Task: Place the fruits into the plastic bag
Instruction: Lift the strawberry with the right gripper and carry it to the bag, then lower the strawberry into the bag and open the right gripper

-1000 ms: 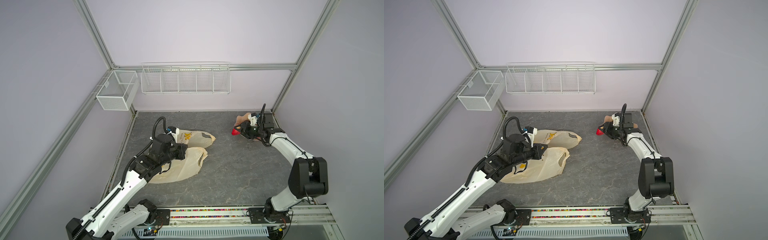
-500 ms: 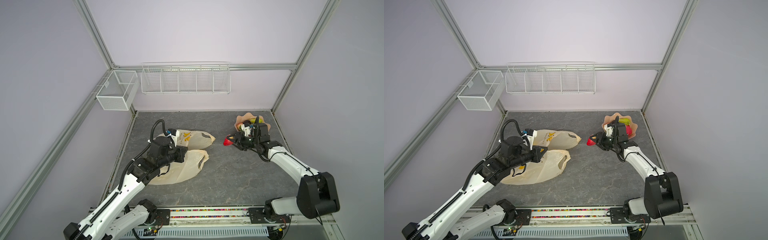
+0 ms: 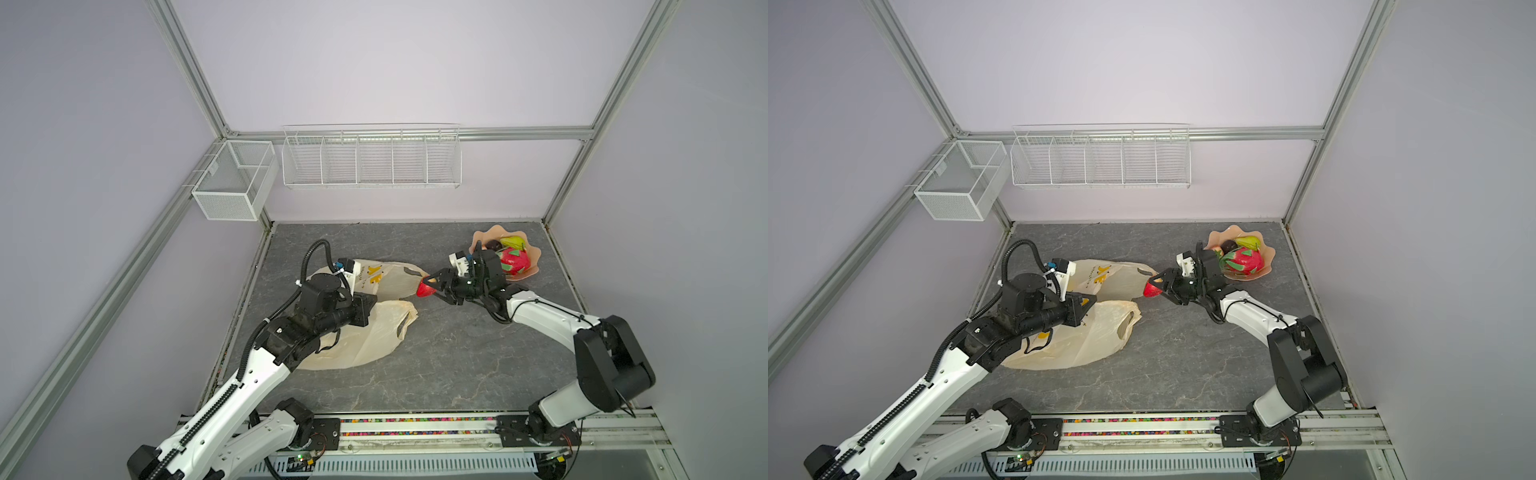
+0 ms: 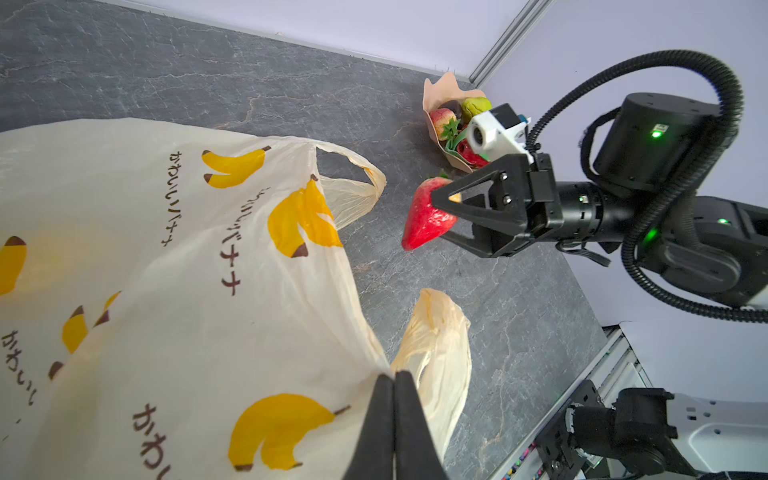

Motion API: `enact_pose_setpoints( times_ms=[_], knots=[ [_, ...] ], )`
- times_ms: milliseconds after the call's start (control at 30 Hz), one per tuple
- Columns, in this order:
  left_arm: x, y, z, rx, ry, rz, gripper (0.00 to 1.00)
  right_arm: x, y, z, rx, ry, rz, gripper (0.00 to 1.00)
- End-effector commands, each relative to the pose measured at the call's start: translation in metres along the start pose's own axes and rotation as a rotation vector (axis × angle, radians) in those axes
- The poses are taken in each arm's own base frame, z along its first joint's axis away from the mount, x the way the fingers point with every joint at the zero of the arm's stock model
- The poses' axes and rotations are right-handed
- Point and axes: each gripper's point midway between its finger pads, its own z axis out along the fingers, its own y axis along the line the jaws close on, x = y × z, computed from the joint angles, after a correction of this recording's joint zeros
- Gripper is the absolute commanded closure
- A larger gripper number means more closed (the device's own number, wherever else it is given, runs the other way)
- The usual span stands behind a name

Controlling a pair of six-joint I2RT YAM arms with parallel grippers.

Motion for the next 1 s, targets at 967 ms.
enact_pose_setpoints(
  times_ms=[967],
  knots=[
    [-0.008,0.005,0.005,-0.024,-0.05,0.023,1.0,0.144,0.056,0.188,-0.236,0.428,0.256,0.59]
  ],
)
